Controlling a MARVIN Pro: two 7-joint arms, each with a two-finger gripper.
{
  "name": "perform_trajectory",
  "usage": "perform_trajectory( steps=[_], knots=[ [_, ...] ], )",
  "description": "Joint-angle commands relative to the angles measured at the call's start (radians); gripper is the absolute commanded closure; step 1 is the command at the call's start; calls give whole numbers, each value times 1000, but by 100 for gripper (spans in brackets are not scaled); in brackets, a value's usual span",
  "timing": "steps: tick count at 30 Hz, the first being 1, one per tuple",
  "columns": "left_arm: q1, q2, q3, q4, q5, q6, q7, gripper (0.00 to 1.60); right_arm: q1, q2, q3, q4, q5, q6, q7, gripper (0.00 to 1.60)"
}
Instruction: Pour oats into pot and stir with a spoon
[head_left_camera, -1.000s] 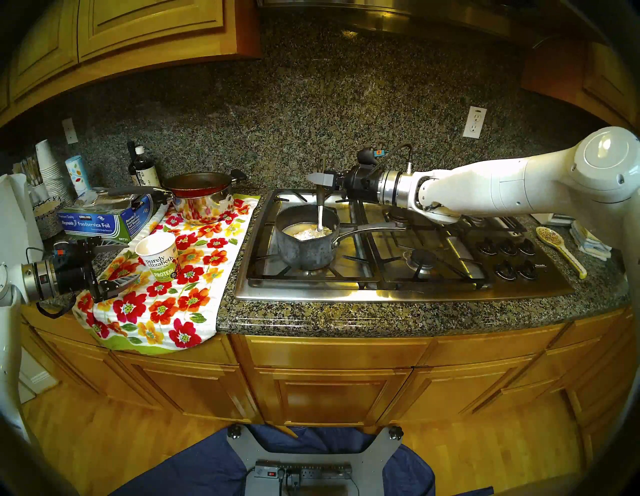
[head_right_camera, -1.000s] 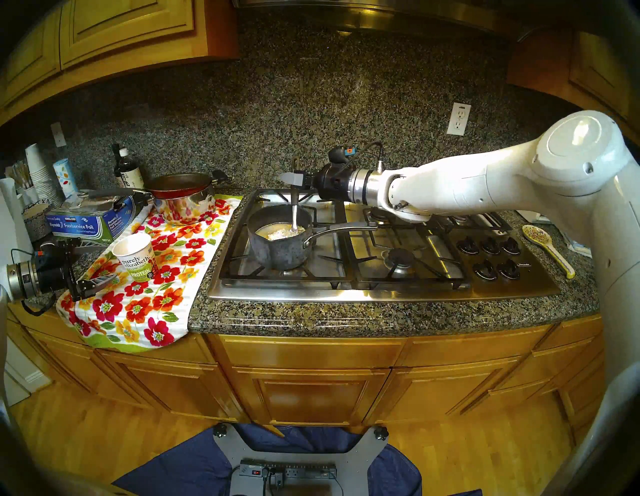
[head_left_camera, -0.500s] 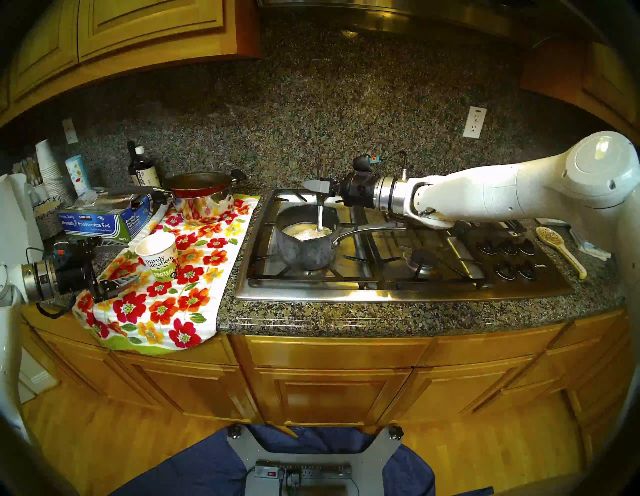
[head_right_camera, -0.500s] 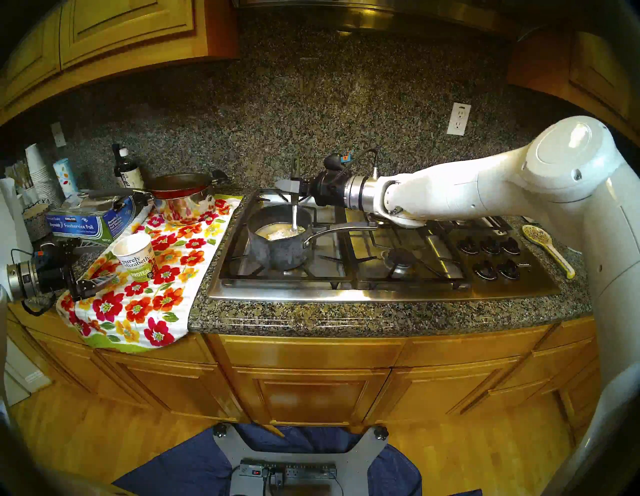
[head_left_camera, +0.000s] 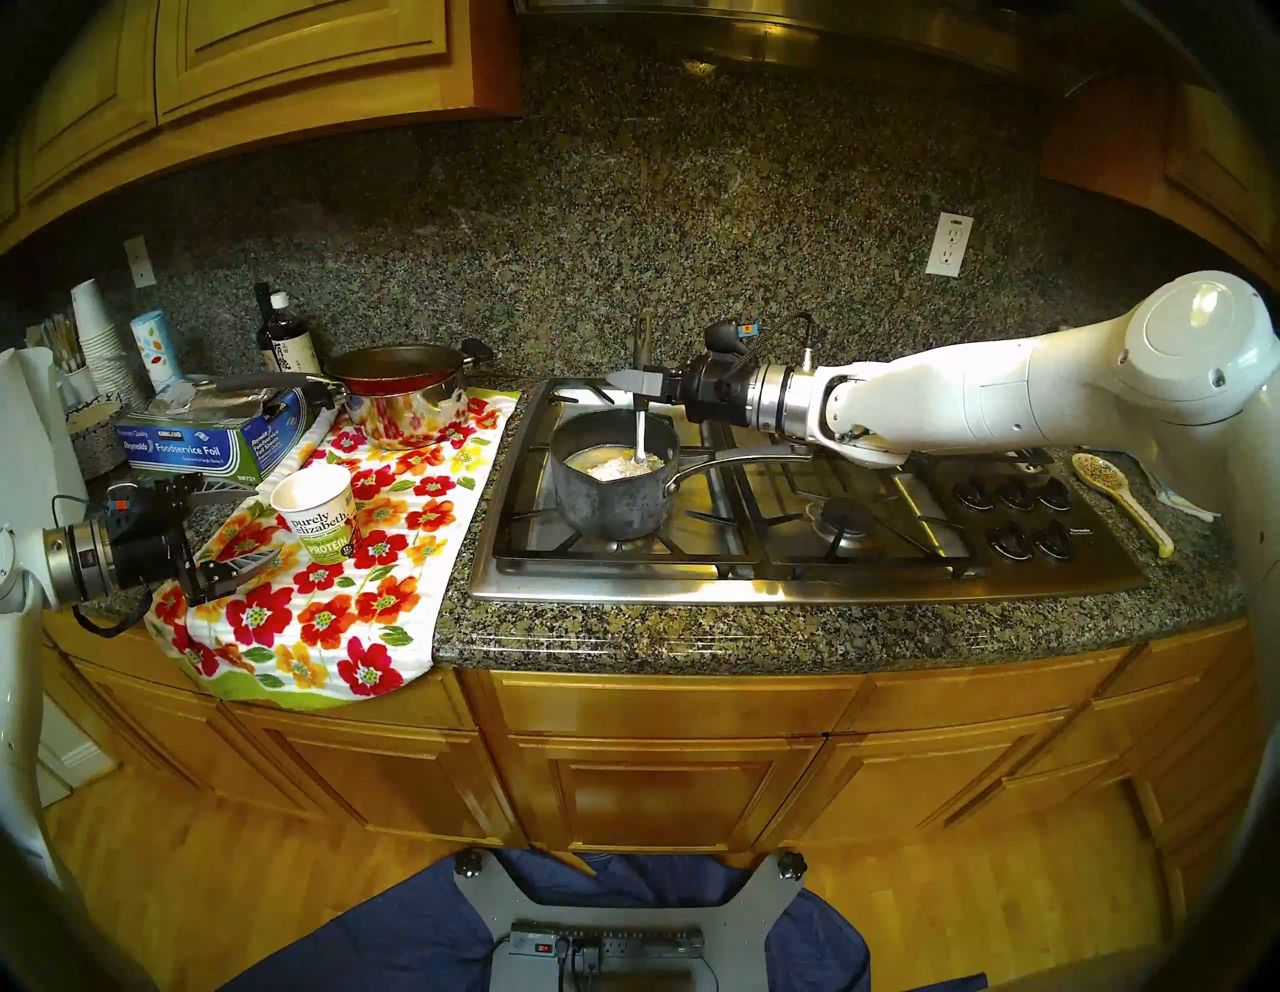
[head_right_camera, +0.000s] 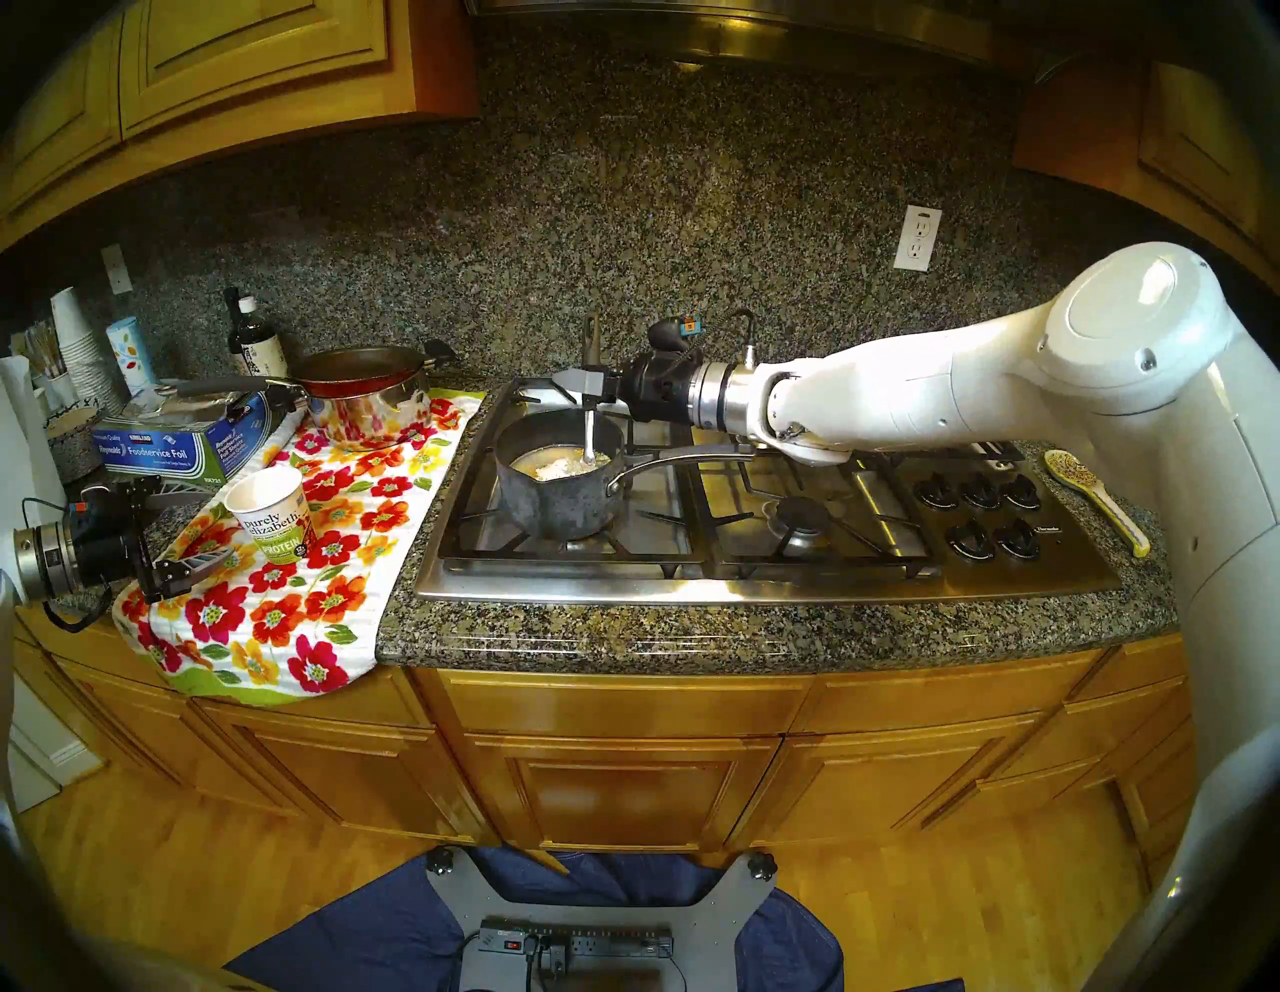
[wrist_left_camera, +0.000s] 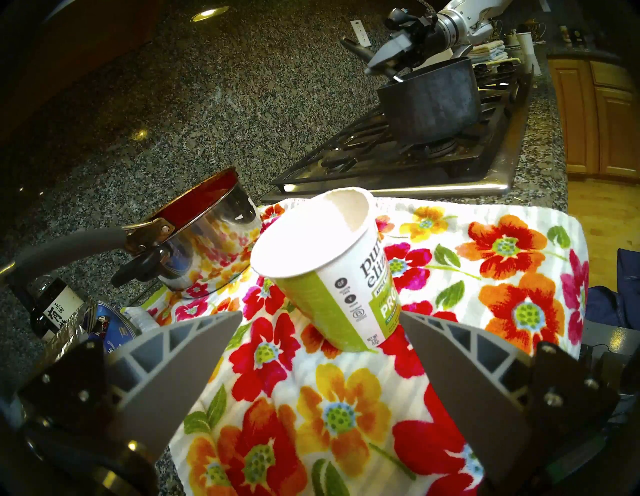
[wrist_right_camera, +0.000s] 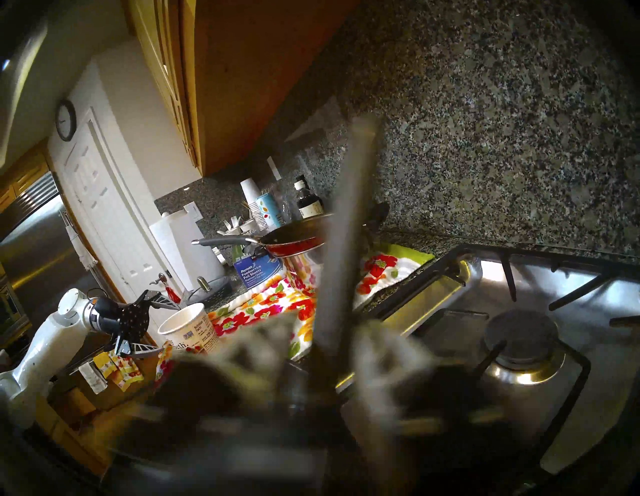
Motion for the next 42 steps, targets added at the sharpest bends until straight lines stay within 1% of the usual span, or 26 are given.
perform_trajectory(
  steps=[1, 4, 10, 11, 12, 17, 22, 27, 32, 33, 35, 36, 37, 38, 40, 42],
  knots=[
    [-16, 13, -22, -15, -12, 0, 2, 0, 27, -2, 23, 16, 5, -22, 7, 160],
    [-16, 13, -22, -15, -12, 0, 2, 0, 25, -2, 24, 20, 4, -31, 9, 160],
    [-16, 14, -21, -14, -11, -1, 2, 0, 46, 6, 33, 22, 6, -66, 6, 160],
    [-16, 14, -21, -14, -11, -1, 2, 0, 55, 6, 32, 23, -2, -86, 4, 160],
    [-16, 14, -21, -14, -11, -1, 2, 0, 55, 6, 32, 23, -2, -86, 4, 160],
    [-16, 14, -21, -13, -10, -1, 2, 0, 73, 10, 34, 18, -13, -136, 4, 160],
    [-16, 14, -20, -13, -10, -1, 3, 0, 90, 8, 28, 5, -35, -207, 0, 160],
    [-16, 14, -21, -13, -10, -1, 3, 0, 103, 7, 20, -16, -82, -290, -14, 160],
    [-16, 14, -20, -13, -10, -2, 3, 0, 118, 12, 11, -39, -155, -376, -30, 160],
    [-16, 14, -20, -13, -9, -2, 3, 0, 119, 13, 10, -38, -166, -381, -28, 160],
    [-16, 14, -20, -13, -10, -2, 3, 0, 122, 18, 6, -56, -196, -431, -48, 160],
    [-16, 14, -20, -13, -9, -2, 3, 0, 125, 19, 7, -53, -215, -416, -49, 160],
    [-16, 14, -20, -13, -9, -2, 3, 0, 127, 20, -1, -61, -227, -458, -59, 160],
    [-16, 14, -20, -13, -9, -2, 3, 0, 131, 25, 3, -68, -238, -454, -64, 160],
    [-16, 14, -20, -13, -9, -2, 3, 0, 138, 25, -5, -76, -266, -508, -83, 160],
    [-16, 14, -20, -13, -9, -2, 3, 0, 143, 30, -6, -86, -292, -527, -103, 160]
  ],
)
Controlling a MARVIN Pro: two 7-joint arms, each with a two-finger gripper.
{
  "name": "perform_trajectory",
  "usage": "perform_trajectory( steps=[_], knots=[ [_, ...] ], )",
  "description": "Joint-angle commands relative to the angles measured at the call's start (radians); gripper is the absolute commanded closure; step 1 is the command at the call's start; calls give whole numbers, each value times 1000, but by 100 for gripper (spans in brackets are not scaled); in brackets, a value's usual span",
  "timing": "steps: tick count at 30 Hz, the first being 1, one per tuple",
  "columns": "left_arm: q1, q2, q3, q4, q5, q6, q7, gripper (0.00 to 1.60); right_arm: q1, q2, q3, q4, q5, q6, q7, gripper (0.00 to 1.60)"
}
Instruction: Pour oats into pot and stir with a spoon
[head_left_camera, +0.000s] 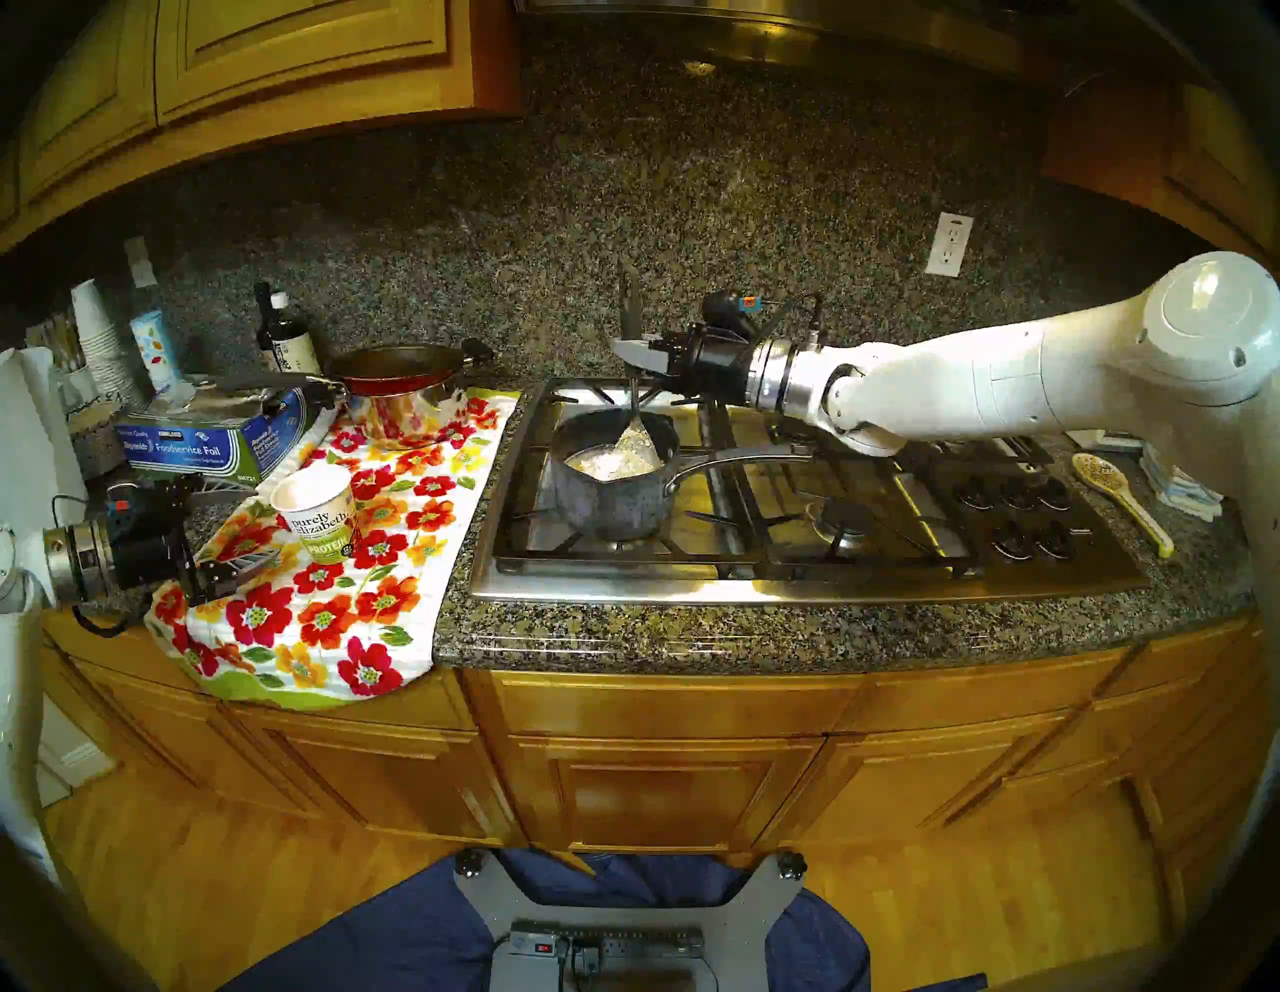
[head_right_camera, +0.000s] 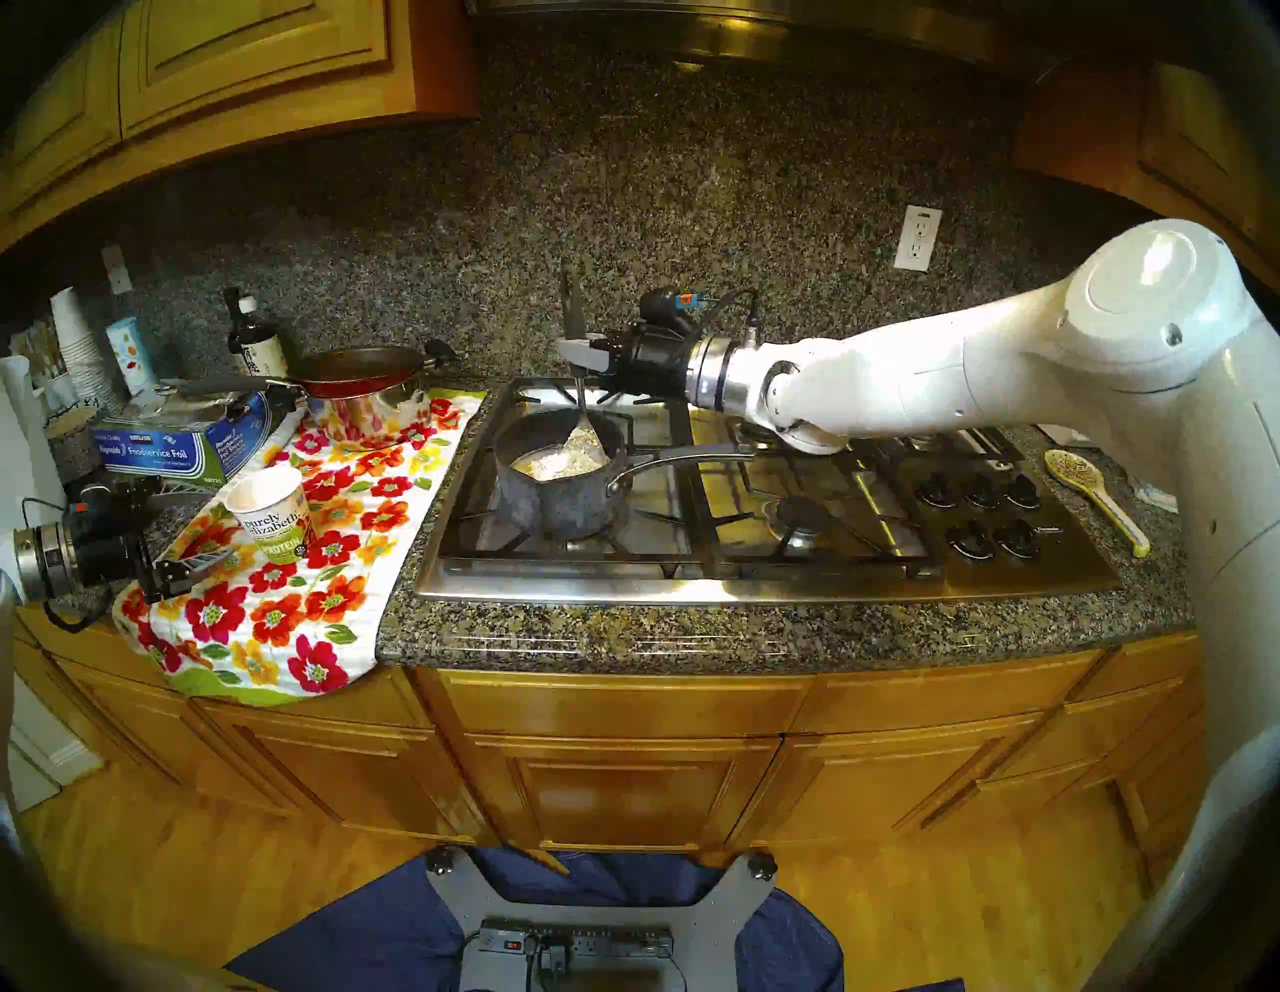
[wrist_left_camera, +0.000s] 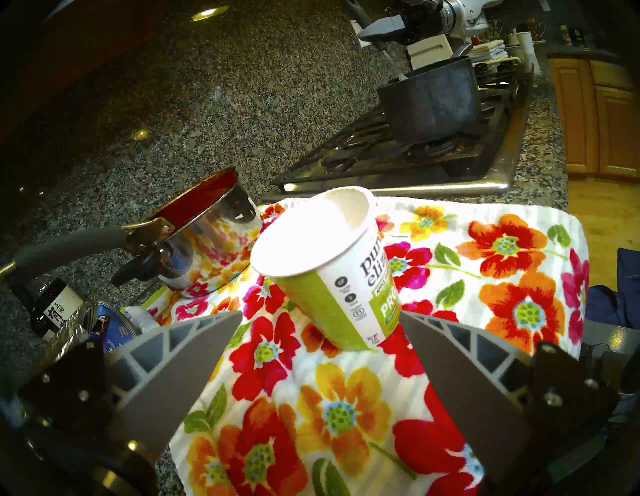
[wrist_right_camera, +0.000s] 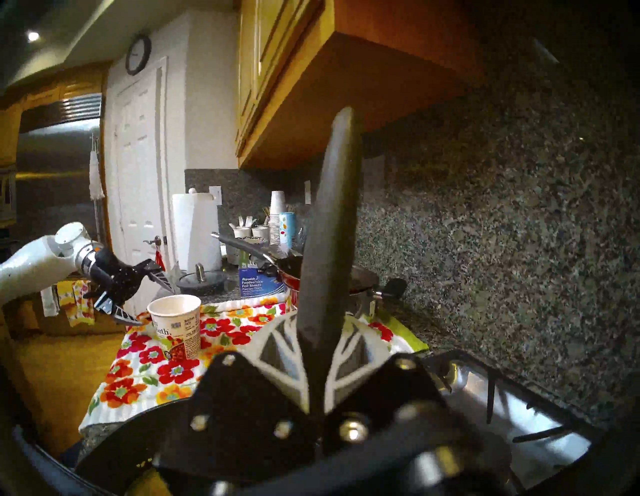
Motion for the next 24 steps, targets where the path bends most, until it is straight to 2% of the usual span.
perform_trajectory(
  steps=[1, 6, 8, 9, 10, 13, 15, 24],
  knots=[
    [-16, 14, -20, -13, -11, -1, 2, 0, 73, 18, 2, -13, -69, -125, -56, 160],
    [-16, 14, -20, -13, -11, -1, 2, 0, 84, 20, -12, -31, -129, -194, -108, 160],
    [-16, 14, -20, -14, -11, -1, 2, 0, 88, 15, -29, -36, -152, -254, -133, 160],
    [-16, 14, -20, -14, -11, -1, 2, 0, 92, 21, -18, -36, -169, -210, -137, 160],
    [-16, 14, -20, -14, -11, 0, 2, 0, 93, 16, -34, -44, -173, -269, -156, 160],
    [-16, 14, -21, -14, -11, 0, 2, 0, 97, 17, -34, -48, -193, -272, -173, 160],
    [-16, 14, -21, -14, -11, 0, 2, 0, 108, 15, -42, -58, -214, -301, -206, 160],
    [-16, 14, -21, -14, -12, 0, 2, 0, 124, 10, -55, -70, -268, -301, -279, 160]
  ],
)
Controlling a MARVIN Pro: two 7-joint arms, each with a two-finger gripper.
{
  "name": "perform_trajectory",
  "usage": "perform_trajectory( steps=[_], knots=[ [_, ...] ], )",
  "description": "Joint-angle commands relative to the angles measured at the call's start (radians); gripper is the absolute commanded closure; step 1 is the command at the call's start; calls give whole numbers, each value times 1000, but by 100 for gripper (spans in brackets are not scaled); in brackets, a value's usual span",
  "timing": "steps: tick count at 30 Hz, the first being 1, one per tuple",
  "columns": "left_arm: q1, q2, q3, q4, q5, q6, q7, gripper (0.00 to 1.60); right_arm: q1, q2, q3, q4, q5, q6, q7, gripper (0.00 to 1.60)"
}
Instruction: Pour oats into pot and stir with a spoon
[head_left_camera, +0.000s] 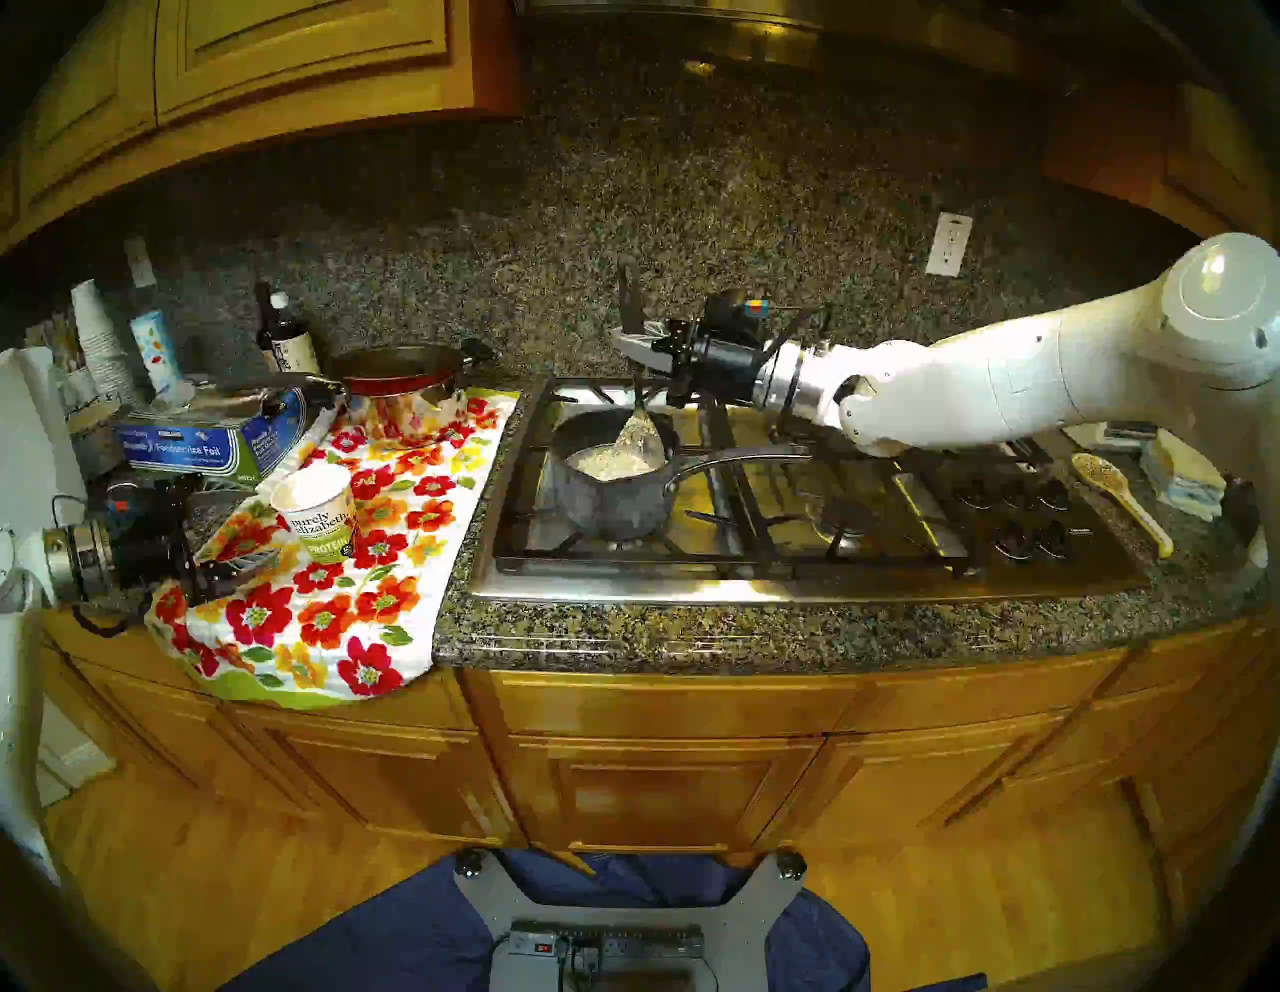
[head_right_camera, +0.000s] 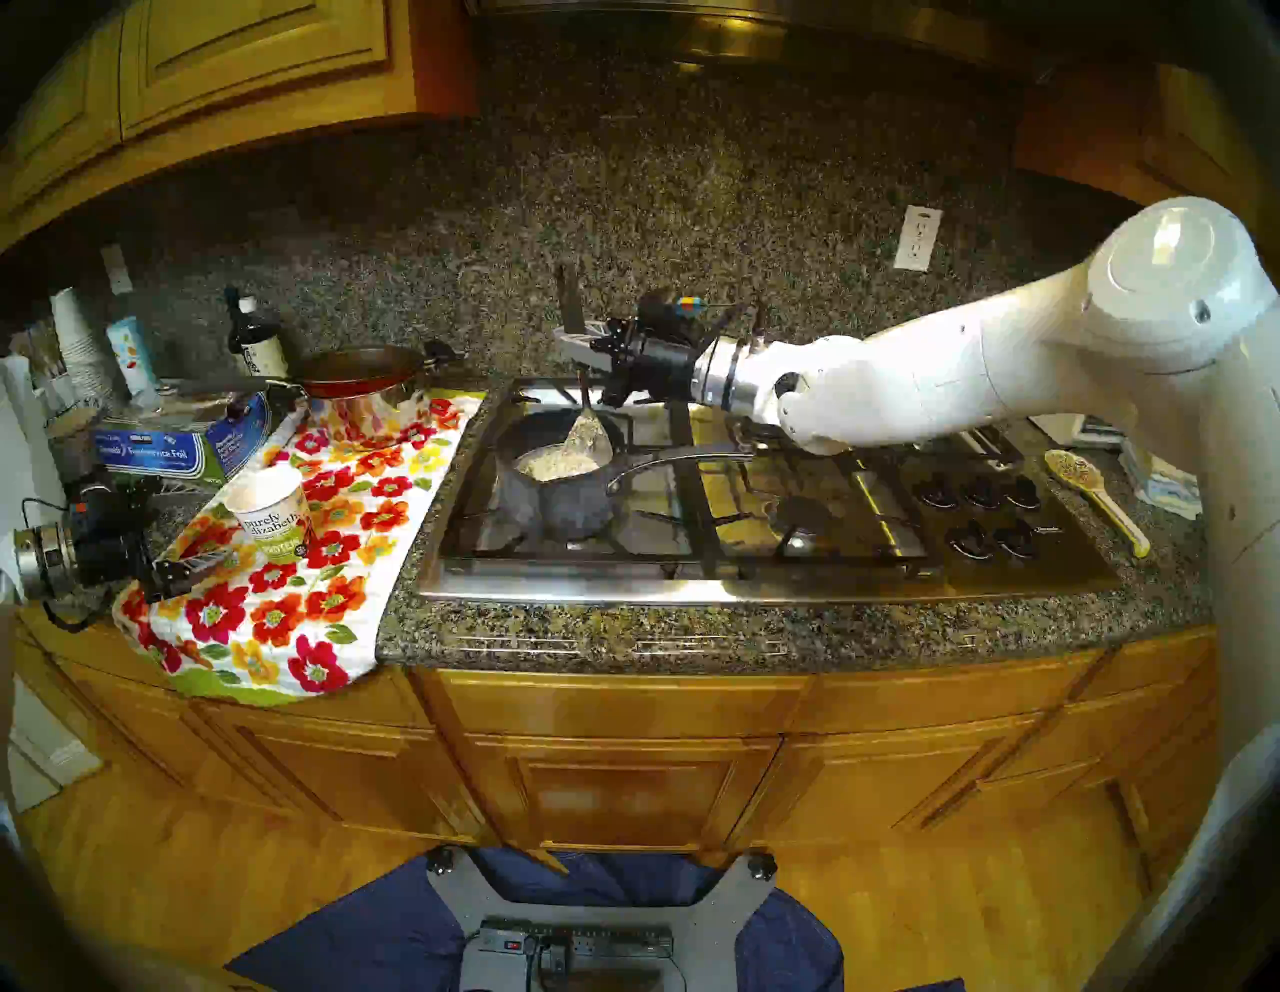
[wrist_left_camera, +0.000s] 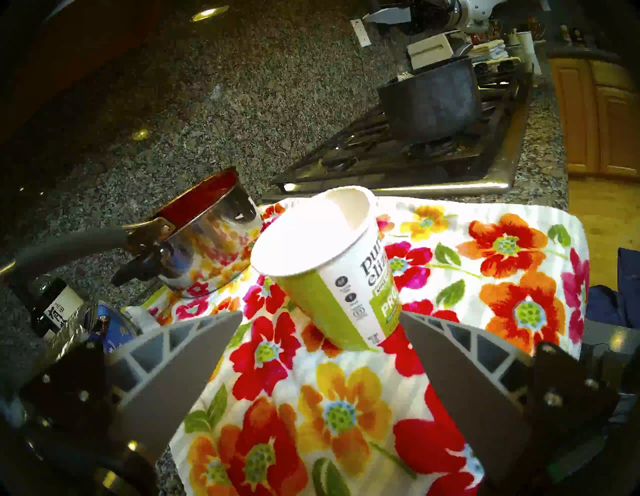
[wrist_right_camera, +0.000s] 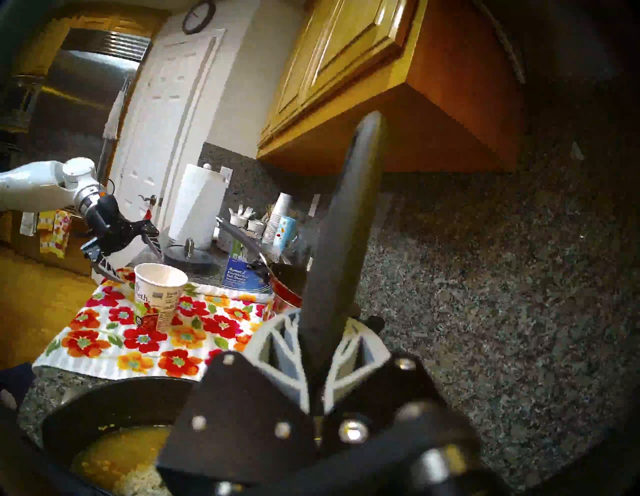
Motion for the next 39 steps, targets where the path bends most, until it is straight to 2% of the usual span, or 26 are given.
perform_trajectory(
  steps=[1, 20, 32, 39],
  knots=[
    [-16, 14, -21, -14, -12, 0, 1, 0, 66, 1, 5, 4, -33, -26, -76, 160],
    [-16, 14, -21, -15, -12, 0, 1, 0, 89, 19, 12, -37, -184, -26, -198, 160],
    [-16, 14, -22, -15, -13, 0, 1, 0, 61, -20, 49, -12, -252, -26, -264, 160],
    [-16, 14, -22, -15, -12, 0, 1, 0, 50, -39, 70, 17, -265, -26, -281, 160]
  ],
)
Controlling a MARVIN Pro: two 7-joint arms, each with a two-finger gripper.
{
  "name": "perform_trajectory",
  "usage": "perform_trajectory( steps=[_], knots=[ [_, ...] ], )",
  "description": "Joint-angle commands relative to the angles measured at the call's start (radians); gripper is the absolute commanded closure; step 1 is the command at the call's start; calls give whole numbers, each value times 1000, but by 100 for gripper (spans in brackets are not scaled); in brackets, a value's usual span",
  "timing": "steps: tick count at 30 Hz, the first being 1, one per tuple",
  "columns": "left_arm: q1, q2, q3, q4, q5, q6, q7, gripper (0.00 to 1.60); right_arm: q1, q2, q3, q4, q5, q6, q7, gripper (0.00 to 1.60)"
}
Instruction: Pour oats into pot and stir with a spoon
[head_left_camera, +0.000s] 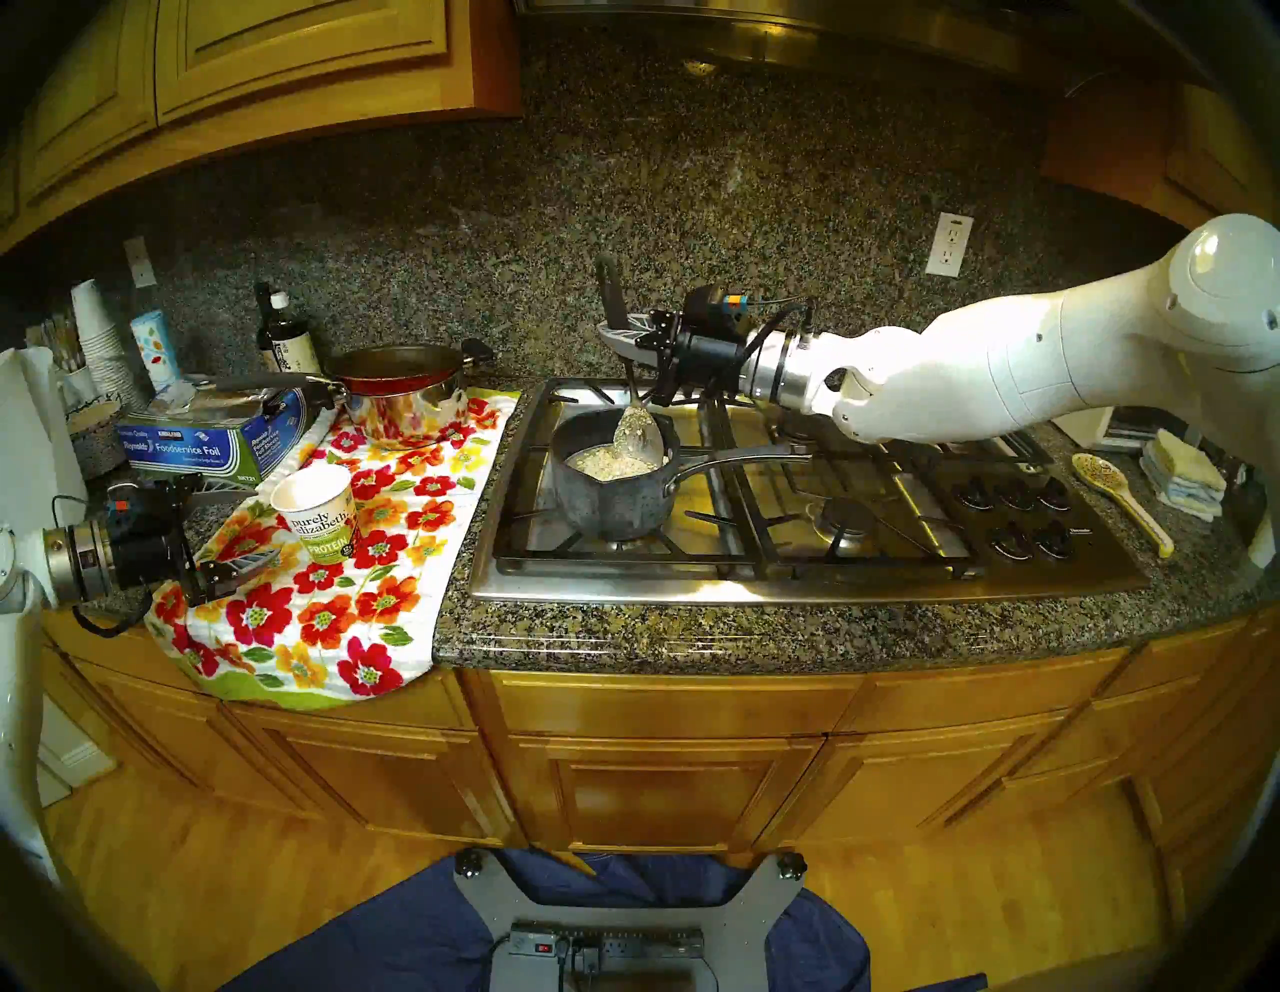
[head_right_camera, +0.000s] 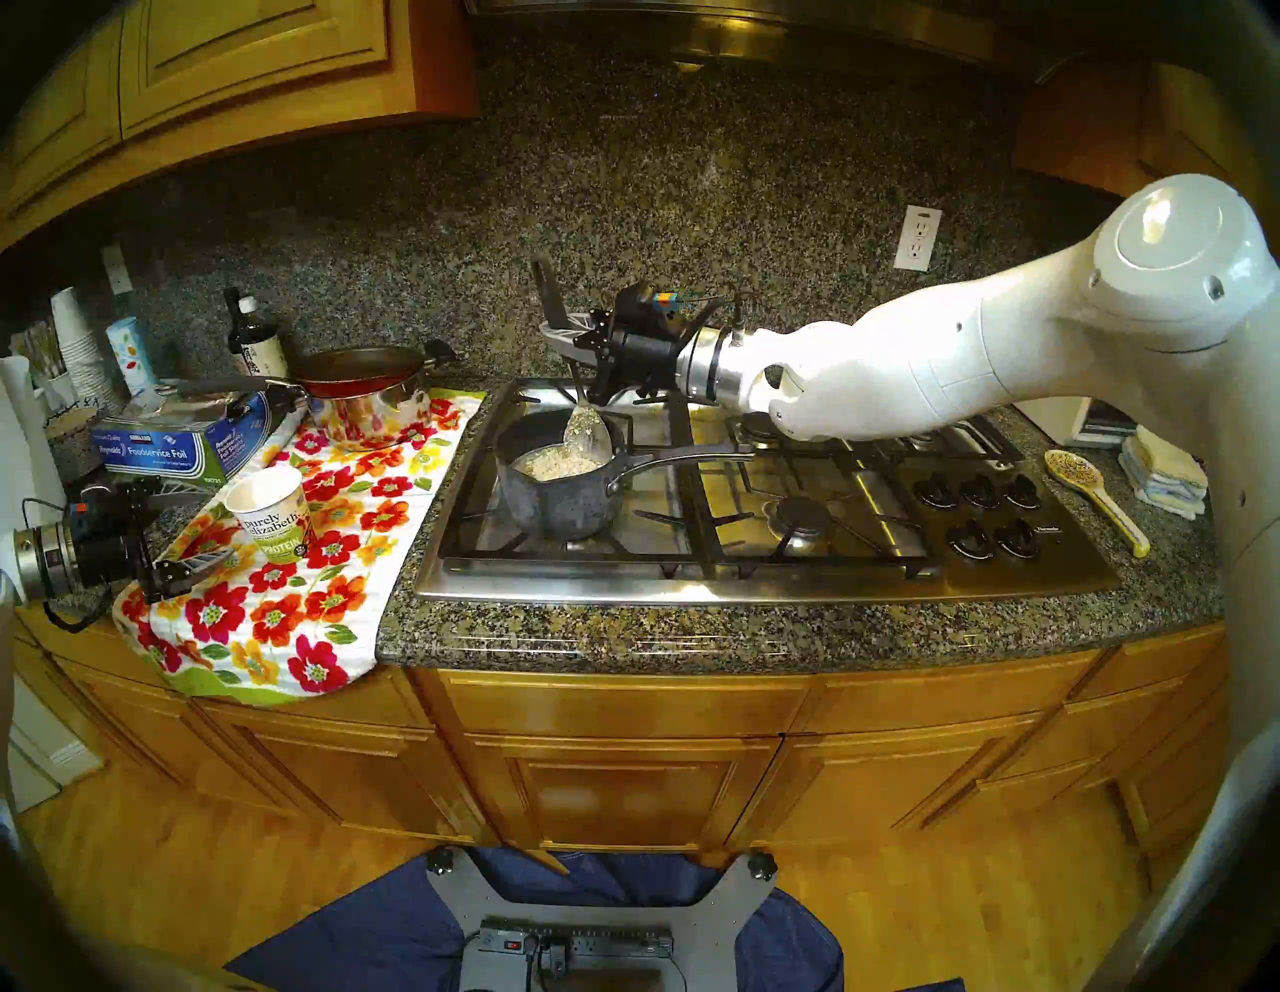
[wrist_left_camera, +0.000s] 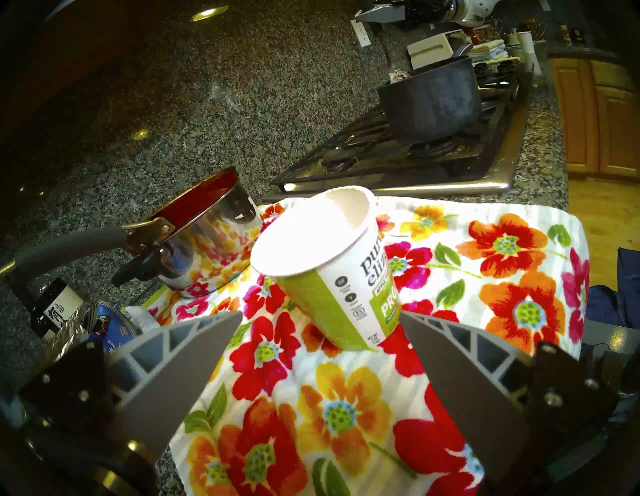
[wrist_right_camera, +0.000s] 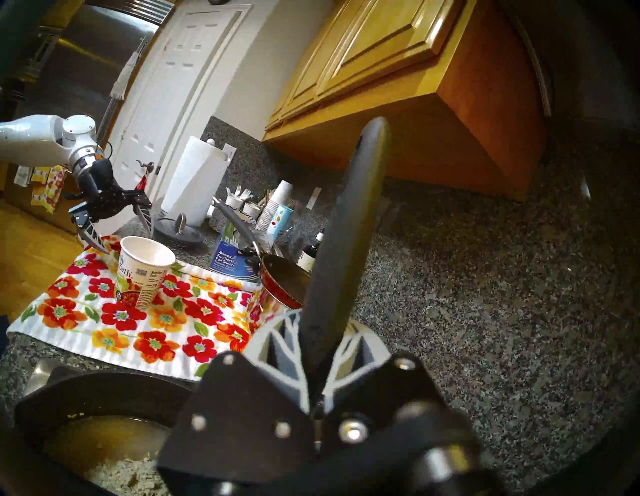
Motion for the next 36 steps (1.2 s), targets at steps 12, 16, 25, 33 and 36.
perform_trajectory(
  steps=[12, 16, 25, 33, 36],
  knots=[
    [-16, 14, -22, -14, -13, 0, 1, 0, 49, 29, 85, -39, 16, -11, -31, 160],
    [-16, 14, -22, -14, -13, 0, 1, 0, 58, 52, 86, -85, 18, -11, -32, 160],
    [-16, 14, -21, -14, -12, 0, 1, 0, 85, 109, 93, -161, 48, -11, -25, 160],
    [-16, 14, -21, -14, -12, 0, 1, 0, 122, 171, 49, -228, 33, -10, -18, 160],
    [-16, 14, -22, -14, -13, 0, 1, 0, 129, 184, 30, -247, 24, -11, -21, 160]
  ],
)
